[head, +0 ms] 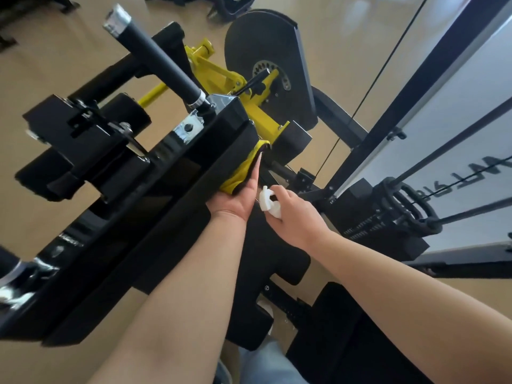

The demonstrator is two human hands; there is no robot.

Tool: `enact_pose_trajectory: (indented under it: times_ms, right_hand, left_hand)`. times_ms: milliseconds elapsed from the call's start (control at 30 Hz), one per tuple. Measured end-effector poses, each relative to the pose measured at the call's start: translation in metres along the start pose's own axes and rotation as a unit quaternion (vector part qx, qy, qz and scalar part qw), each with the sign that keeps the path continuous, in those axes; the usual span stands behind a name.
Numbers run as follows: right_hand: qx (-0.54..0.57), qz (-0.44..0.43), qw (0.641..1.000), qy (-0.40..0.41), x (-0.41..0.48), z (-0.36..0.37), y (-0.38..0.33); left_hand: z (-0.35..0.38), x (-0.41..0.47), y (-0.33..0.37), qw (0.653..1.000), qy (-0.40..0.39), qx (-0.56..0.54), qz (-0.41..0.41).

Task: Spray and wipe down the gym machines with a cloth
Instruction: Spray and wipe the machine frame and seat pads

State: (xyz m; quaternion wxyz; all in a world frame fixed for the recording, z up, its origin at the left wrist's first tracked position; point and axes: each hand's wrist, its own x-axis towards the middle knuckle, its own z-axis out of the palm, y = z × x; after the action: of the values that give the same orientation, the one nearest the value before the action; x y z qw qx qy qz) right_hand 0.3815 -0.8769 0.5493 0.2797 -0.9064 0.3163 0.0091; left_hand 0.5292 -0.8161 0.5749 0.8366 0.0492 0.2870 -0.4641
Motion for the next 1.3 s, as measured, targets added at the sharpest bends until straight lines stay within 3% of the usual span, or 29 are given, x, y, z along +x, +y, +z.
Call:
enact_pose_trajectory:
  times_ms: [100, 233, 533, 700, 900, 1133, 1300]
  right_hand:
    - [0.012, 0.022, 1.0, -0.004, -0.003, 0.002, 0.001]
    - [0.003, 0.025, 0.999, -0.022, -0.01, 0.01, -0.005]
    - [-0.026, 0.003, 0.997, -0.066, -0.029, 0.053, -0.062]
    - [-0.035, -0.028, 0.995, -0.093, -0.046, 0.088, -0.11]
    - [-0.033, -0.065, 0.99, -0.124, -0.068, 0.127, -0.17]
    - [-0.033, -0.084, 0.986, -0.143, -0.099, 0.166, -0.221]
    - [-0.029, -0.075, 0.986, -0.148, -0.12, 0.178, -0.232]
  left_hand:
    - [-0.01, 0.006, 0.004, 0.992, -0.054, -0.108, -0.039]
    - [-0.021, -0.014, 0.012, 0.986, -0.054, -0.141, -0.074]
    - [-0.059, -0.077, 0.081, 0.996, -0.044, -0.061, -0.045]
    - [-0.074, -0.138, 0.115, 0.996, -0.023, 0.017, 0.08]
    - [-0.109, -0.206, 0.171, 0.982, 0.018, 0.096, 0.161]
    - [-0.133, -0.257, 0.218, 0.979, 0.039, 0.133, 0.149]
    - [-0.12, -0.264, 0.229, 0.98, 0.011, 0.124, 0.158]
